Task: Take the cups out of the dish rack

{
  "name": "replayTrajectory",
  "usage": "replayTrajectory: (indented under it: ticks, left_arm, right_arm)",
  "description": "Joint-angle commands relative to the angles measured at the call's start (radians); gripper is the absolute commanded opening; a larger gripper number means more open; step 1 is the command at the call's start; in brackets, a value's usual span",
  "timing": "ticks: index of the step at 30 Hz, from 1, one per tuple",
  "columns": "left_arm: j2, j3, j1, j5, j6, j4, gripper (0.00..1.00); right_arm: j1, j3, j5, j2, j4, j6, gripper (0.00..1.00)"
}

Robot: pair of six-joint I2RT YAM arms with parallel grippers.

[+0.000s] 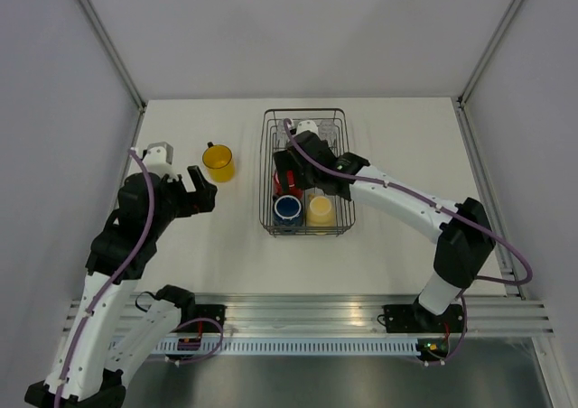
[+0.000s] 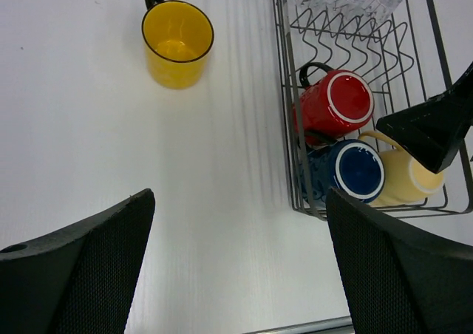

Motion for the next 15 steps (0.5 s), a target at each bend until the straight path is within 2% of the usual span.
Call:
replayTrajectory:
  ticks: [1, 5, 15]
  left_arm:
    - [-0.024, -0.024, -0.003, -0.09, 0.037, 0.084, 1.0]
    - [-0.022, -0.044, -0.003, -0.104, 0.036, 0.092, 1.0]
    - [0.009, -0.067, -0.001, -0.029, 0.036, 0.106, 1.0]
  right_arm:
    - [0.008, 0.064, 0.019, 0.045, 0.037, -0.013, 0.98]
    - [0.008, 0.129, 0.045, 0.127, 0.002, -0.024, 0.98]
    - [0.008, 0.201, 0.124, 0.265, 0.017, -0.065, 0.98]
